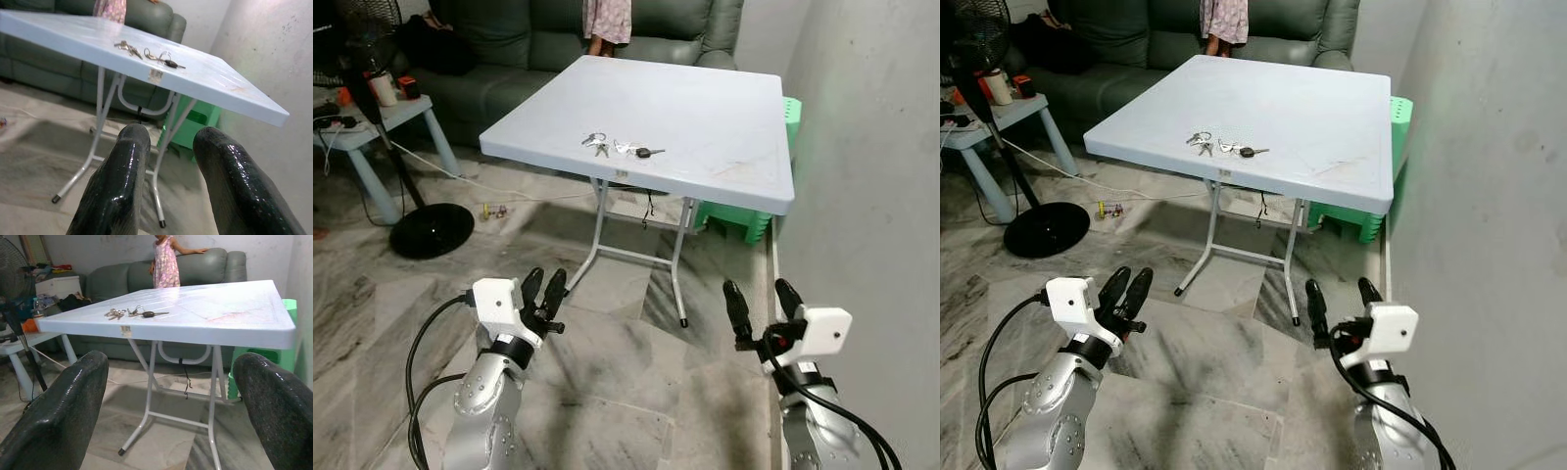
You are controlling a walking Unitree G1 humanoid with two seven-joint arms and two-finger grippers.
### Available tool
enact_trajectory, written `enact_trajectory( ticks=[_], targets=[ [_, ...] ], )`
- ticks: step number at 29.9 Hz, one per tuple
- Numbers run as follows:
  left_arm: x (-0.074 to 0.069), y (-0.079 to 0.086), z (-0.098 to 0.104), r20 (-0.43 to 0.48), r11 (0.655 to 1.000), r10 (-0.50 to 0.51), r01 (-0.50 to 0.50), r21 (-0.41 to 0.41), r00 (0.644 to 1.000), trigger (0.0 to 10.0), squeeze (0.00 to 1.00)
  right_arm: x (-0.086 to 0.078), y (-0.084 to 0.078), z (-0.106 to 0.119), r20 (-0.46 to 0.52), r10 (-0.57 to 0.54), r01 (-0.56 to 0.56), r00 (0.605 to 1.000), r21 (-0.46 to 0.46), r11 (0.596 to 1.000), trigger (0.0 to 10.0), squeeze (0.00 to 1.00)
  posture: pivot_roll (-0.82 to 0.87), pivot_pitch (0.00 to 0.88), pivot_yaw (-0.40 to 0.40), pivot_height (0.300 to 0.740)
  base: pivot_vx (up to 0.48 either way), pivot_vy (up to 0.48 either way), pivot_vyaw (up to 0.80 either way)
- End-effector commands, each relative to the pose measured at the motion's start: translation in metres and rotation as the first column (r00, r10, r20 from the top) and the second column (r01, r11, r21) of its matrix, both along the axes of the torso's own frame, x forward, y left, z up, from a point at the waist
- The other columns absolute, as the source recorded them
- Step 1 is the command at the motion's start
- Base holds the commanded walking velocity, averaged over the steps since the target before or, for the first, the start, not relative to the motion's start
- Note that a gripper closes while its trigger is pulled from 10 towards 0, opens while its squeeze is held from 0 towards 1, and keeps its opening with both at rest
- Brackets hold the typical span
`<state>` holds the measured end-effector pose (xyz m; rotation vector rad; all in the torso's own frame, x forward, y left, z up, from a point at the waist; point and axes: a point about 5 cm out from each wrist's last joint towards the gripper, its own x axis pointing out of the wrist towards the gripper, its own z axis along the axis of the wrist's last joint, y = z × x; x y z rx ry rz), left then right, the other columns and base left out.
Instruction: Hang keys on a hook
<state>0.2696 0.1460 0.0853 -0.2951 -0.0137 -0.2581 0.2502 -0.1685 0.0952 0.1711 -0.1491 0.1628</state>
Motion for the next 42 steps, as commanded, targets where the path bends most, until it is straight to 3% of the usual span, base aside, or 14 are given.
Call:
enact_trajectory(
  ticks=[1,13,42],
  targets=[
    [0.005,0.001,0.007,0.012,1.000,0.008,-0.008,-0.009,1.000,10.0,0.00,0.004,0.000,0.010,0.025,-0.005,0.005,1.000,-0.005,1.000,10.0,0.00,0.10,0.000,-0.028,0.736,0.000,0.000,0.00],
    [0.015,-0.004,0.010,0.005,1.000,-0.027,0.027,0.008,1.000,10.0,0.00,0.011,-0.006,0.011,0.004,-0.035,0.035,0.999,-0.035,0.999,10.0,0.00,0.10,0.000,-0.029,0.736,0.000,0.322,0.00],
    [0.021,-0.002,0.007,0.009,1.000,-0.027,0.027,0.016,1.000,10.0,0.00,0.012,-0.006,0.010,-0.017,0.000,-0.001,1.000,-0.051,0.999,10.0,0.00,0.11,0.000,-0.050,0.736,0.000,0.418,0.00]
  ],
)
